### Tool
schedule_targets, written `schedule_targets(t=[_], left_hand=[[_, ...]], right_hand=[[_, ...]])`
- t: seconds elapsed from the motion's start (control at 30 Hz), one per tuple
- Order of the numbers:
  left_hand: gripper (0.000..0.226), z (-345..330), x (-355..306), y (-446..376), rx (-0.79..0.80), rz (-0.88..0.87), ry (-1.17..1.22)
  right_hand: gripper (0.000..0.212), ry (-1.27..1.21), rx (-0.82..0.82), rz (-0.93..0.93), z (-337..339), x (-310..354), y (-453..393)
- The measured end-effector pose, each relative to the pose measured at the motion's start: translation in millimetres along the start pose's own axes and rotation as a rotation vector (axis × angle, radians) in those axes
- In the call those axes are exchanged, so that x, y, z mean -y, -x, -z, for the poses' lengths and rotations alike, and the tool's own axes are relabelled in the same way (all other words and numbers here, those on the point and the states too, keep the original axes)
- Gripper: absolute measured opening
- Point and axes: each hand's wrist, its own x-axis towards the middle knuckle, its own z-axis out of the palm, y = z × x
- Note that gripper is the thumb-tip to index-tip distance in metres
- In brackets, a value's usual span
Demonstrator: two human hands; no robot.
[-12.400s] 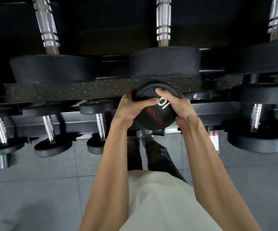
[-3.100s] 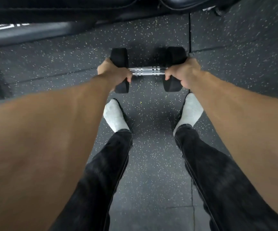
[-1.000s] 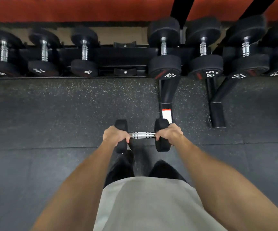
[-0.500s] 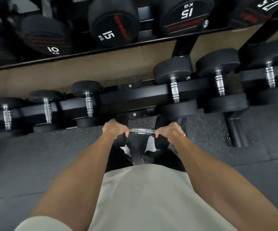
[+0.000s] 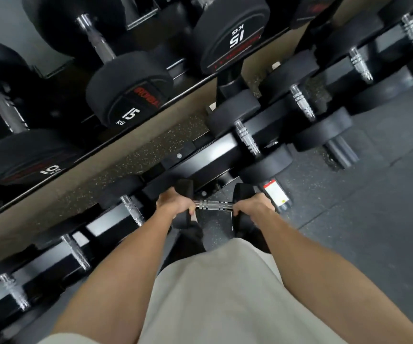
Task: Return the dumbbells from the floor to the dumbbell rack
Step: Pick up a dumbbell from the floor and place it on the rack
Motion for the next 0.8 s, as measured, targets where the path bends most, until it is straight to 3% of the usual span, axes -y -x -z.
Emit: schedule_targets(t=[0.33,0.47,0.8], left_hand=[[0.093,76,-19,-28,-0.063,-0.177,-0.318],[0.107,98,-36,-41,-0.106,-0.263,-0.461],[0.105,114,-82,-72,-0.107,-0.416,-0.676]], right_hand=[[0.035,-0.307,-0.009,-0.129,-52,29,19],[0.033,-0.557,-0.025,-0.16,-79,40,21],[0.038,-0.822,-0.027,-0.322,-113,63,10]])
